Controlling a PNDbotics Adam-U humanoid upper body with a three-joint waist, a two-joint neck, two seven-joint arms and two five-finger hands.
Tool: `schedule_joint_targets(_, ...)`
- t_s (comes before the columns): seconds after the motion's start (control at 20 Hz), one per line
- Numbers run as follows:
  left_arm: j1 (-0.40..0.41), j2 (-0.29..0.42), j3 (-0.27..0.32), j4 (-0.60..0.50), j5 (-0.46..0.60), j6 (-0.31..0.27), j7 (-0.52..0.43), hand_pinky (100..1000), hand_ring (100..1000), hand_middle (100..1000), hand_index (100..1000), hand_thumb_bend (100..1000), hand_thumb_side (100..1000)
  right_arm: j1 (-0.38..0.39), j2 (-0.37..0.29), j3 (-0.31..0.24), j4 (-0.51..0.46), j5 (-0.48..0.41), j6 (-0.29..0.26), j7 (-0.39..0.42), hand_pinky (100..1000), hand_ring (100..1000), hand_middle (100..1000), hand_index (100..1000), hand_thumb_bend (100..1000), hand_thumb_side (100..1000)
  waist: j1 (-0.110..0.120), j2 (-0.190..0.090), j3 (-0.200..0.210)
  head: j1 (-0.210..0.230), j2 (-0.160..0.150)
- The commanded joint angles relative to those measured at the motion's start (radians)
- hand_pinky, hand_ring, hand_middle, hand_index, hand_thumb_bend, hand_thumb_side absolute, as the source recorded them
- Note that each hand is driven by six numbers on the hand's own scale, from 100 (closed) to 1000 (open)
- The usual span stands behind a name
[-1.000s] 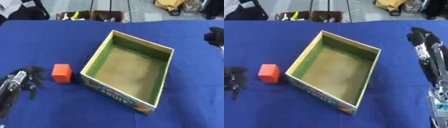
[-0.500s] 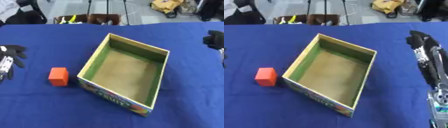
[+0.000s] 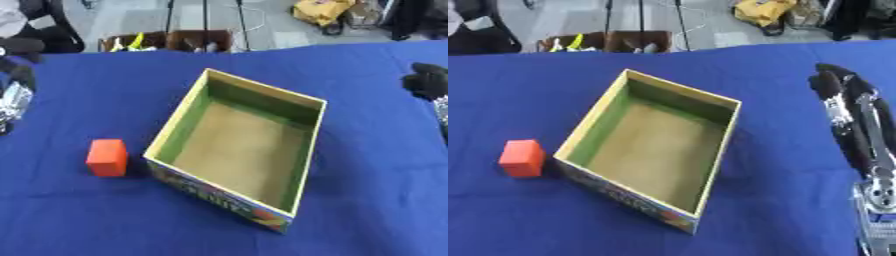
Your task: Pick up objects on the table and place them in the box.
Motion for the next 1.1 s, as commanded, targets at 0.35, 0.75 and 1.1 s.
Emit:
schedule_joint_targets(0.35,-0.169,0.162,-0.072,0.233,-0.111,-0.203,-0.241,528,753,841,990,256,906,0.003,-0.025,0.003,0.006,0.007,-0.004,0.01,829,767,695,855,480,1000,0.005,-0.025,-0.009,0.012,-0.002)
schedule_joint_targets(0.75,-0.282,0.161,-0.139,0.428,-0.212,-0.316,-0.468,645,840,914,1000,494,889,0.006,-0.028,0.007,0.013,0.007,-0.01,0.017,829,768,695,855,479,1000,0.011,-0.028,-0.024,0.028,-0.005)
schedule_joint_targets(1.1,-0.338,0.116,-0.19,0.569,-0.281,-0.363,-0.526,708,892,972,1000,584,807,0.008,-0.027,0.011,0.015,0.005,-0.012,0.022,830,768,695,854,477,1000,0.015,-0.03,-0.029,0.036,-0.008)
